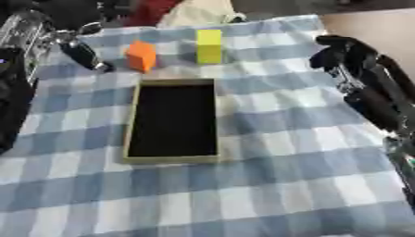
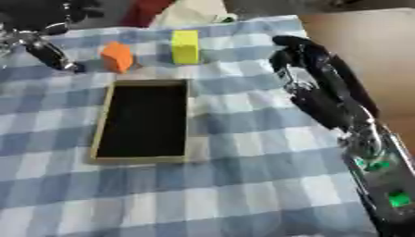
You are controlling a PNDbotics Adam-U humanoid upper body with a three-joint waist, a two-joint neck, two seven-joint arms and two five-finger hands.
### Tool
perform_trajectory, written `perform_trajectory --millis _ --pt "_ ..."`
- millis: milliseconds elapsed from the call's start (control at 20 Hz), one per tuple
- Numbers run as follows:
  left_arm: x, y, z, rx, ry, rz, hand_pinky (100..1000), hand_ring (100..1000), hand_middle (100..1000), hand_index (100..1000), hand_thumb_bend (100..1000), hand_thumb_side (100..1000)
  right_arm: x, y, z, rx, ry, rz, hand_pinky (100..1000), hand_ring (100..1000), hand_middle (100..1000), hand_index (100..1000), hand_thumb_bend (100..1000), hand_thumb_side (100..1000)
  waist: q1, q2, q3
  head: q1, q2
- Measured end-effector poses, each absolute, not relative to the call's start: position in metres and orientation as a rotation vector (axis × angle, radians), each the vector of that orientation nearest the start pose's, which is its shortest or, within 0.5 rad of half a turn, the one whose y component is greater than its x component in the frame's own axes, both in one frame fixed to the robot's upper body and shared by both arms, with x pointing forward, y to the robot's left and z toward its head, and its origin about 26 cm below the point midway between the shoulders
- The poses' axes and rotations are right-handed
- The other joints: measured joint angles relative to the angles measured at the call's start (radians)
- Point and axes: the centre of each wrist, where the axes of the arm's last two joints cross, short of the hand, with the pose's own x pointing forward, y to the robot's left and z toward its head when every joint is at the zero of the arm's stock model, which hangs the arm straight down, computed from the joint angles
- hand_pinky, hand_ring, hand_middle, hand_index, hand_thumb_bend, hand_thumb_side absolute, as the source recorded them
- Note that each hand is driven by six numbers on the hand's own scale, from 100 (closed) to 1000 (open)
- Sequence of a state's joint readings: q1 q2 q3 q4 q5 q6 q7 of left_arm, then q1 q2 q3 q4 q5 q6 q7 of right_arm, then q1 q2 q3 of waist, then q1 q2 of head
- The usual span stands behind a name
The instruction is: Pick up objects on the table and place them in the box.
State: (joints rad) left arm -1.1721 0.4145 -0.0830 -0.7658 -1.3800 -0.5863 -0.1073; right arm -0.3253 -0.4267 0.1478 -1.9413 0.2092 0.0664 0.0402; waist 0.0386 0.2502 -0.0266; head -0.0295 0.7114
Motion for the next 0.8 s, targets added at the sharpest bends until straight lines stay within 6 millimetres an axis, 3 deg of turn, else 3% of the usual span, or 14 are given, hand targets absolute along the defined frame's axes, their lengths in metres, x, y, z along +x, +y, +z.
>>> perform_trajectory --millis 500,800 --pt "0.5054 0.2554 0.2726 -1.576 2.010 2.342 833 991 1000 1000 552 153 0.3080 -0.2418 0.1887 -0.343 -2.112 0.728 848 706 641 873 100 840 0.009 0.032 -0.030 0.002 -0.002" --pt "0.5063 0.2576 0.2705 -1.592 2.017 2.352 834 984 998 996 508 150 0.3087 -0.2409 0.1909 -0.343 -2.120 0.730 848 706 640 873 100 845 0.016 0.058 -0.052 0.002 -0.018"
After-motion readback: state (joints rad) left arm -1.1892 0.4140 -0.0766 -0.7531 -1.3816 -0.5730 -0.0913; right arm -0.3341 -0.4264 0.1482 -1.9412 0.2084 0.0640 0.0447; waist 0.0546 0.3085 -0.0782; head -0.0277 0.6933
